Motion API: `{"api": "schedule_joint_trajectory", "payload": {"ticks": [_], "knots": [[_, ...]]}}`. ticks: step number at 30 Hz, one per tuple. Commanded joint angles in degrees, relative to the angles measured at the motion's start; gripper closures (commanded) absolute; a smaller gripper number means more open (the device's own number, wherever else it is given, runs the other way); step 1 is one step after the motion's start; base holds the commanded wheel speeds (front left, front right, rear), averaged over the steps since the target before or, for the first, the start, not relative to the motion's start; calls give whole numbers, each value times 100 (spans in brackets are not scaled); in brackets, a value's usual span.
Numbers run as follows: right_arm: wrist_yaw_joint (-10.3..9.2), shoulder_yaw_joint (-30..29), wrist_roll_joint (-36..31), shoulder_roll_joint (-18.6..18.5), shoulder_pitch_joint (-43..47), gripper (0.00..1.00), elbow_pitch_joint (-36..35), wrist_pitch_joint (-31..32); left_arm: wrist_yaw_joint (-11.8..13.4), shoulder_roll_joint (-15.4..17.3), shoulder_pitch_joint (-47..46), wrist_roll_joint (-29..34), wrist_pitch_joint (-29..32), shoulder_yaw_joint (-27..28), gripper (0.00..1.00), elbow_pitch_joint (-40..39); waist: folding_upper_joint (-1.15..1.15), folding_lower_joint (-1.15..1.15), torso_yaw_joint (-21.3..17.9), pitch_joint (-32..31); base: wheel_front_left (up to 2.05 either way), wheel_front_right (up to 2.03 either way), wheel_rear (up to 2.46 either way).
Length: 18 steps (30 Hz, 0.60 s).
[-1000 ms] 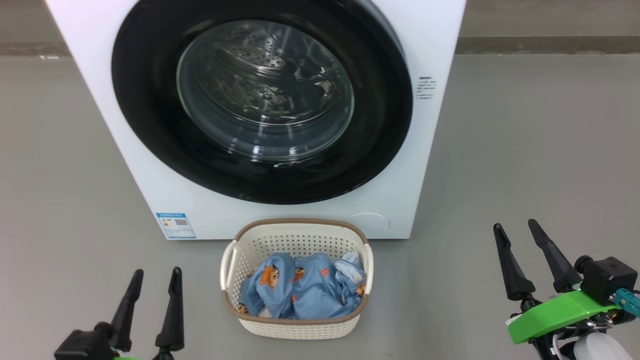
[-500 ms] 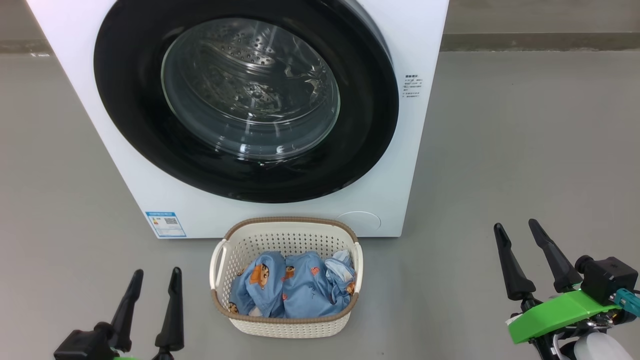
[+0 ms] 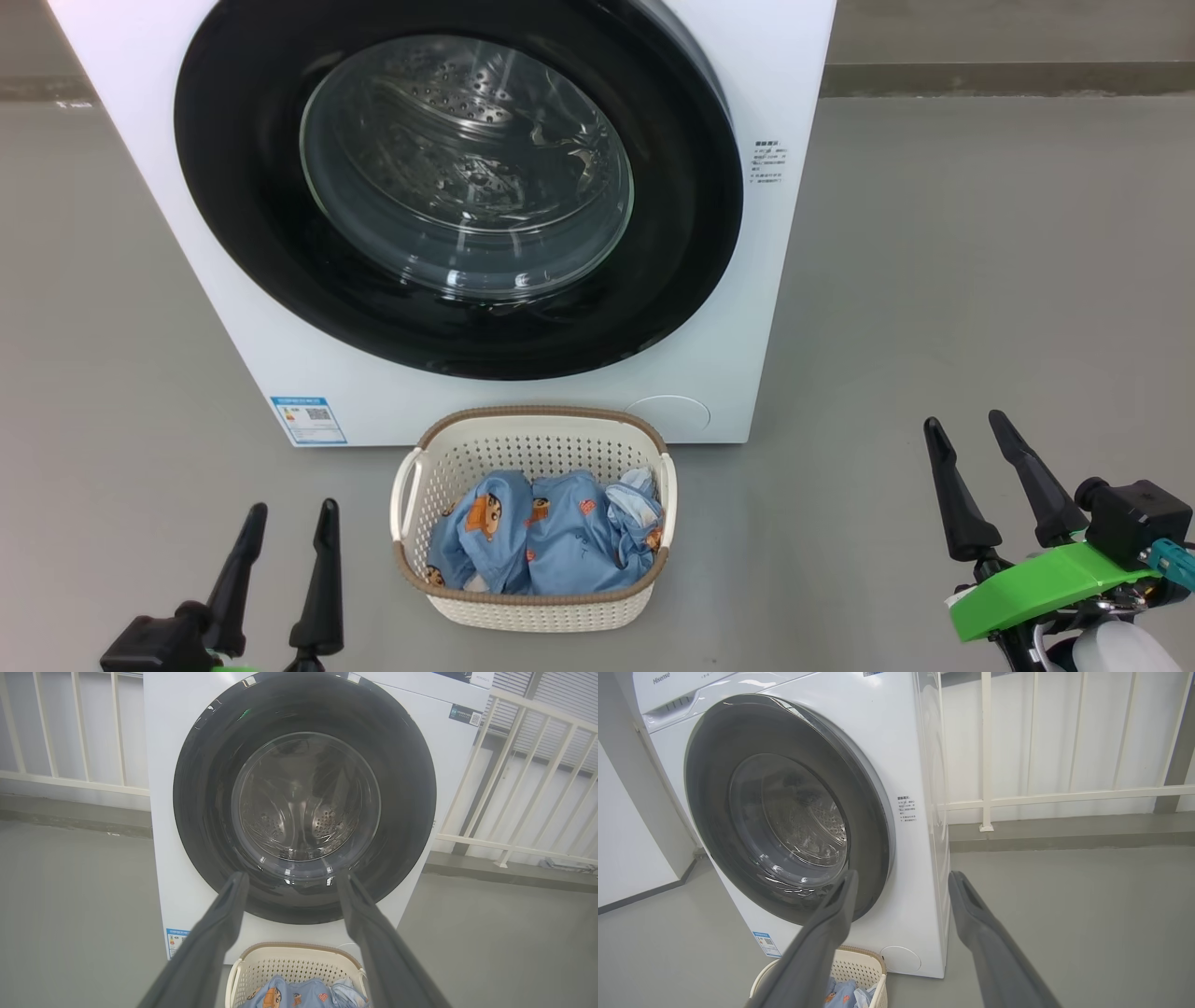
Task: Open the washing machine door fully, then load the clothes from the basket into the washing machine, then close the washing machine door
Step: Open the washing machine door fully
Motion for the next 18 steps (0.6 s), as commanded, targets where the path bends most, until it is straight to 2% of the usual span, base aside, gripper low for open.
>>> {"api": "schedule_joint_trajectory", "payload": {"ticks": [1, 18], "knots": [[33, 92, 71, -70, -226, 0, -116, -71, 2, 78, -178, 16, -61, 191, 0, -133, 0, 0, 0, 4, 0, 0, 0], [33, 38, 104, -74, -241, 0, -97, -71, 2, 60, -180, 7, -61, 240, 0, -108, 0, 0, -4, 13, 0, 0, 0]]}}
